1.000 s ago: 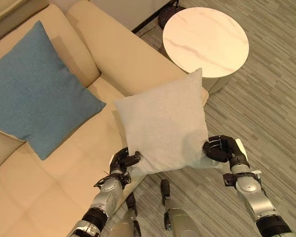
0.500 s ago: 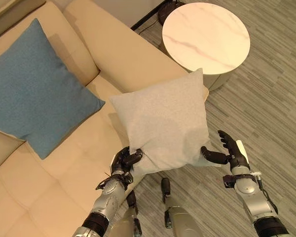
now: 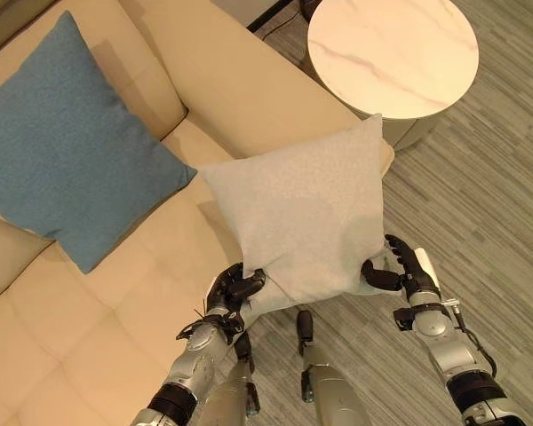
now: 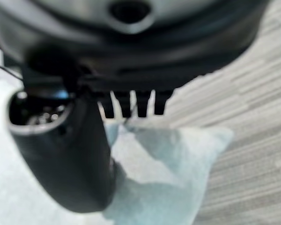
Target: Pick up all the scattered cushions and arrange them neatly on the sofa.
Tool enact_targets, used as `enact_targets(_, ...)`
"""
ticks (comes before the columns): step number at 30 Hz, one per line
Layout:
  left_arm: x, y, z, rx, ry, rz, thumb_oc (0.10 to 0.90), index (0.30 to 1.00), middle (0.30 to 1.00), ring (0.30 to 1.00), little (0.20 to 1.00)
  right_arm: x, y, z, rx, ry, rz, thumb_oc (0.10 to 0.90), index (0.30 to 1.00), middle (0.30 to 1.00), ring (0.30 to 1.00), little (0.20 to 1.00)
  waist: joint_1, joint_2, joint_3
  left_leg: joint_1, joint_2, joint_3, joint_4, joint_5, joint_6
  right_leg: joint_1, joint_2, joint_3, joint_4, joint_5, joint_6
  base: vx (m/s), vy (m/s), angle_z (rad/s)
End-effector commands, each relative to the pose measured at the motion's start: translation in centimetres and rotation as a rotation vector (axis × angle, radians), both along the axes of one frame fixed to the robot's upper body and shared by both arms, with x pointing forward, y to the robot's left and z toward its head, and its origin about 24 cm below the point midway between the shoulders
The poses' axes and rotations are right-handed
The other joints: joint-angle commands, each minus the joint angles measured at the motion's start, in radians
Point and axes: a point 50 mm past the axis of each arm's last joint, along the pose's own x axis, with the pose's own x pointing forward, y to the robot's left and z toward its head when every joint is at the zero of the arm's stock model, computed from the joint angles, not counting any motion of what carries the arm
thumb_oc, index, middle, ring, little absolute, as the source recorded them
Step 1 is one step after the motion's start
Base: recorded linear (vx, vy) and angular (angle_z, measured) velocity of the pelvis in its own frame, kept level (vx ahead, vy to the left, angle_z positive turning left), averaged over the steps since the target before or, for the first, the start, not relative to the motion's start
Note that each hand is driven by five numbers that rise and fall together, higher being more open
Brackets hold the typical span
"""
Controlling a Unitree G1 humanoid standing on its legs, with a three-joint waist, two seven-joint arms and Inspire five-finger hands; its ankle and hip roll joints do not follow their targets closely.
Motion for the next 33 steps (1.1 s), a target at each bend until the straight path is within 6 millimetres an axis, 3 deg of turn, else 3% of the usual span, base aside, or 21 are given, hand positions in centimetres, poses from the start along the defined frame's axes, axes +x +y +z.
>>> enact_targets(1,0.6,-2.3,3.2,-0.095,-0.190,-0.106,0.400,0.300,0.300,0.300,0.300,1.8,0.8,4.0,0.047,-0.204,0.043,0.800,0.900,0.900,0.900,0.900,0.022,-0.042,-0.081,-0.042,-0.051,-0.046,0.052,-0.058,0.002,0.023,-0.028,-0.035,0.020,-0.091,0.070,0.03,-0.002,0.08)
enact_targets(5,0.3,-2.2,2.9,-0.092,-0.181,-0.111,0.400,0.300,0.300,0.300,0.300,1.2,0.7,6.5,0.226,-0.369,0.024,0.800,0.900,0.900,0.900,0.900,0.015,-0.049,-0.091,-0.036,-0.047,-0.053,0.046,-0.060,0.002,0.031,-0.026,-0.041,0.021,-0.098,0.071,0.04,-0.015,0.08)
enact_targets(17,0.0,-2.0,3.0,-0.103,-0.187,-0.131,0.400,0.300,0.300,0.300,0.300,0.6,-0.3,9.0,0.584,-0.590,-0.031,0.800,0.900,0.900,0.900,0.900,0.009,-0.040,-0.100,-0.035,-0.042,-0.051,0.042,-0.062,0.002,0.029,-0.023,-0.039,0.019,-0.101,0.071,0.00,-0.001,0.01)
enact_targets(26,-0.4,-2.5,2.6,-0.106,-0.176,-0.165,0.400,0.300,0.300,0.300,0.300,1.5,-0.1,8.2,0.731,-0.584,-0.067,0.800,0.900,0.900,0.900,0.900,0.018,-0.031,-0.106,-0.037,-0.043,-0.052,0.041,-0.062,0.000,0.027,-0.022,-0.041,0.018,-0.102,0.071,0.00,0.000,0.00)
enact_targets(33,-0.6,-2.6,2.6,-0.111,-0.179,-0.181,0.400,0.300,0.300,0.300,0.300,2.5,1.8,5.7,0.719,-0.409,-0.009,0.800,0.900,0.900,0.900,0.900,0.035,-0.031,-0.103,-0.036,-0.043,-0.057,0.042,-0.058,-0.004,0.031,-0.023,-0.047,0.017,-0.101,0.069,0.00,0.000,0.00)
